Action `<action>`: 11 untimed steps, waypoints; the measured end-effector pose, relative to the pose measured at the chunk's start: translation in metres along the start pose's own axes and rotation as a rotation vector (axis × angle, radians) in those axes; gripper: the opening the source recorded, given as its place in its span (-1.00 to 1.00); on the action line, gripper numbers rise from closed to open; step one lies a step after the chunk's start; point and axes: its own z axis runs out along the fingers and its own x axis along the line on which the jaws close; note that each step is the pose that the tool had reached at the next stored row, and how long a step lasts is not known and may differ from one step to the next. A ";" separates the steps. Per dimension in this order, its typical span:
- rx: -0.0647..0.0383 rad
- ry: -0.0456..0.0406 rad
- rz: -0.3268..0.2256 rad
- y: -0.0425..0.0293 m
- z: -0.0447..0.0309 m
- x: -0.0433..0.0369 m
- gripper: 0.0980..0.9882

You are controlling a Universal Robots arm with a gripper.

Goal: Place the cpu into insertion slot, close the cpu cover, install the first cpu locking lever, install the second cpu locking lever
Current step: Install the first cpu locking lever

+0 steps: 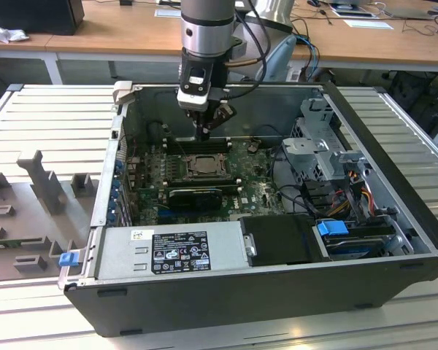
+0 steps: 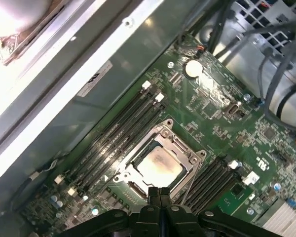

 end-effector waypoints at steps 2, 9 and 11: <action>0.000 -0.0001 -0.030 0.0000 0.0004 0.0000 -0.98; -0.003 0.0016 -0.175 -0.0001 0.0046 0.0001 -0.98; -0.003 0.0016 -0.238 -0.0001 0.0058 0.0001 -0.98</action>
